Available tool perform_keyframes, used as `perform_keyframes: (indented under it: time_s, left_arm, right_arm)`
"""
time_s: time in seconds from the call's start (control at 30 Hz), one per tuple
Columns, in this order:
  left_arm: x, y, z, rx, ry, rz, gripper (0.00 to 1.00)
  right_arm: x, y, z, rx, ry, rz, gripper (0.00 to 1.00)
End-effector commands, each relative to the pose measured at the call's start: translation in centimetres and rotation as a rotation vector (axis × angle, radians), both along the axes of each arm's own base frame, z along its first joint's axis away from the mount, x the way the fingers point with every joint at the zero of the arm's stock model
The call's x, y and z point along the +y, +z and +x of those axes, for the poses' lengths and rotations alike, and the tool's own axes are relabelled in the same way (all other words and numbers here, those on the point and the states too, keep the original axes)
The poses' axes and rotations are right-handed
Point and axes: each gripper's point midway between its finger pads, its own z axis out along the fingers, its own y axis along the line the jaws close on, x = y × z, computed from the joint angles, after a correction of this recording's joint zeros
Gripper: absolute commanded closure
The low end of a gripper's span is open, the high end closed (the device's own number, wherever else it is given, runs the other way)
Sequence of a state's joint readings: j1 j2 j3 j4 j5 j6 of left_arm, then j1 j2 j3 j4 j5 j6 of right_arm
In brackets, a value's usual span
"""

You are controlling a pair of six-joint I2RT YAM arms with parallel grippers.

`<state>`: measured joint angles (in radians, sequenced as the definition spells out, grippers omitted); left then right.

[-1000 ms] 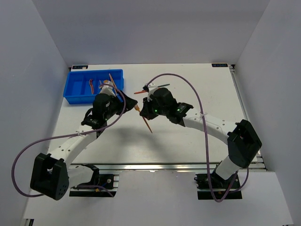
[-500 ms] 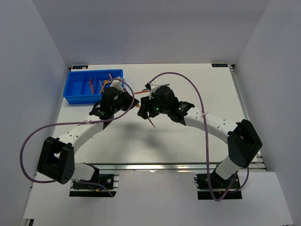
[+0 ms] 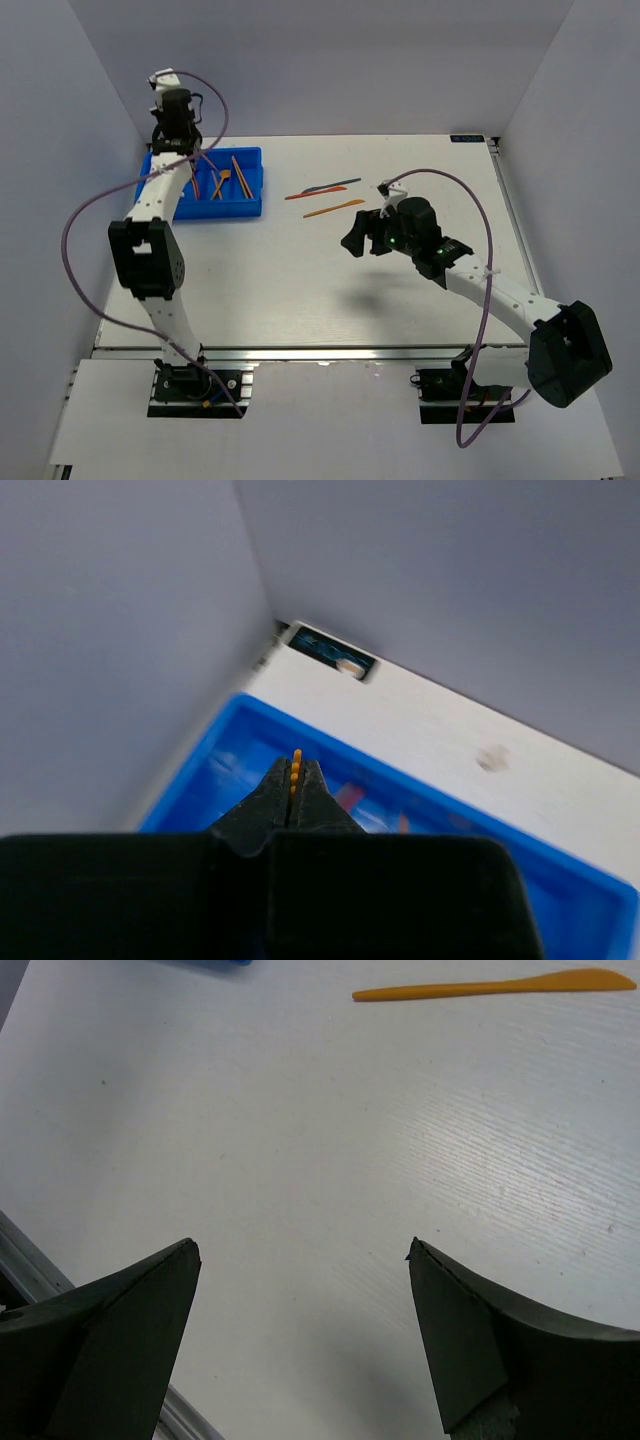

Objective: Sort the eating utensils into containers

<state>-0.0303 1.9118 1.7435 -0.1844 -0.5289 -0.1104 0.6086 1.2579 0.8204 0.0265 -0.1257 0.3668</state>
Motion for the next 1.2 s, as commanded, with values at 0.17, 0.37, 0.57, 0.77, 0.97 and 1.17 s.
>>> perform_keyframes:
  time_s: [0.17,0.37,0.57,0.77,0.97,1.17]
  left_arm:
    - [7.8,1.6,3.8,0.026,0.147,0.244,1.0]
    - [7.9,-2.8,4.4,0.097,0.12,0.297,1.0]
    - [6.8,-3.7,4.4,0.087,0.041,0.28,0.97]
    - [5.4,-4.5,4.5,0.113,-0.048,0.244,0.8]
    - [4.6,-6.3,4.2,0.146,-0.089,0.205,0.55]
    - [4.7,-5.6,3.6,0.125,-0.072,0.19,0.27]
  right_arm:
    - [0.1,-0.7,-0.8,-0.013,0.066,0.036,0.11]
    - [0.1,-0.4,-0.9,-0.033,0.073,0.047,0.11]
    - [0.2,-0.5,-0.7,-0.029,0.07,0.048,0.11]
    - [0.5,-0.8,-0.8,-0.011,0.078,0.054,0.1]
    - [0.3,-1.6,-0.8,0.004,0.072,0.035,0.11]
    - [0.4,-2.0,-0.8,0.013,0.076,0.032,0.11]
